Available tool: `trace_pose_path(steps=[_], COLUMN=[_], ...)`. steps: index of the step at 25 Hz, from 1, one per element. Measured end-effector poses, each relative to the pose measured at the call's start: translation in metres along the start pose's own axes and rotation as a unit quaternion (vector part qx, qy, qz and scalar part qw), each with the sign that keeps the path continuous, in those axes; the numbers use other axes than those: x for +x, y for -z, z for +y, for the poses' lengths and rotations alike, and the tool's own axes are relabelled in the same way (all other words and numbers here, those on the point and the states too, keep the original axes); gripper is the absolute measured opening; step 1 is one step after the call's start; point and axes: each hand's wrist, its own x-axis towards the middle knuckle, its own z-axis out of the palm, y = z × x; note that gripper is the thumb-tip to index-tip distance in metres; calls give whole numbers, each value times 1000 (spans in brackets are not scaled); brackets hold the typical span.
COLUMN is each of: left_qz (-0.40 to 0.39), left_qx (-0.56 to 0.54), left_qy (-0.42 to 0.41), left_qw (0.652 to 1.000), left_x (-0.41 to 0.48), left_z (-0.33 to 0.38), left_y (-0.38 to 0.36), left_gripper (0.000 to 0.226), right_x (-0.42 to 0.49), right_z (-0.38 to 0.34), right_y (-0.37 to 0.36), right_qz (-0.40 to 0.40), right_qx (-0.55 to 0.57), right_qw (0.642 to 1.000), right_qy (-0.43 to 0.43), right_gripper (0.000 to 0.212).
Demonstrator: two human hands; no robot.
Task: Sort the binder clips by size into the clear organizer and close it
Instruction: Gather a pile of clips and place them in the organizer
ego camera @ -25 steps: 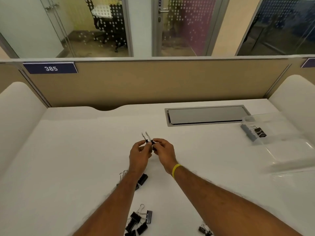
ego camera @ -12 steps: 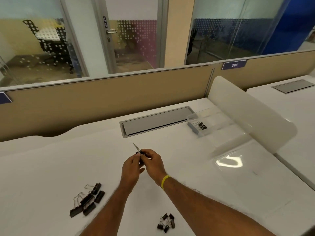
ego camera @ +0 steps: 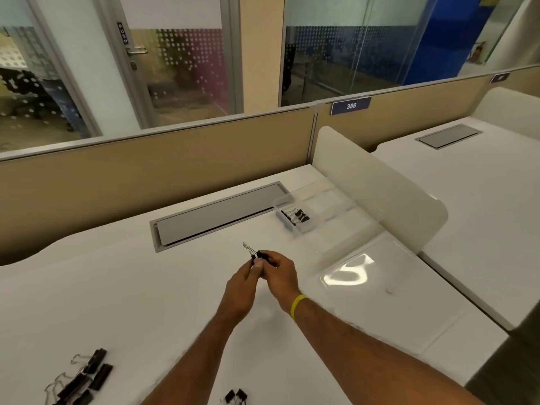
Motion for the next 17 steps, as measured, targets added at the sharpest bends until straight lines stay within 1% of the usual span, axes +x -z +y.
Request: trace_pose_path(steps=[1, 3, 4, 6, 8, 10, 13, 15, 17], left_qz=[-4, 4, 9, 19, 30, 46, 76, 92, 108], left_qx=[10, 43, 62, 92, 99, 100, 101, 113, 123], left_qy=[0, 10, 12, 7, 4, 2, 4, 7, 13], left_qw=[1000, 999, 998, 996, 995, 994, 992, 989, 986], left_x=[7, 22, 28, 40, 53, 65, 82, 89, 95], left_z=[1, 0, -1, -2, -4, -8, -14, -17, -21], left_y=[-7, -20, -25, -32, -36, -38, -39, -40, -39], left_gripper=[28, 51, 57, 57, 55, 52, 49, 49, 49], right_x=[8, 31, 43, 70, 100, 128, 168, 186, 200], right_z=[-3, -7, -10, -17, -26, -36, -37, -33, -27], right_y=[10, 30, 40, 59, 76, 88, 98, 99, 97], right_qz=[10, 37, 47, 69, 96, 109, 84, 56, 26], right_qx=[3, 2, -3, -16, -38, -88, -220, -306, -353], right_qw=[1000, 999, 999, 998, 995, 990, 968, 945, 929], right_qy=[-1, -1, -1, 3, 14, 38, 90, 103, 105], right_gripper=[16, 15, 16, 20, 23, 24, 28, 32, 35])
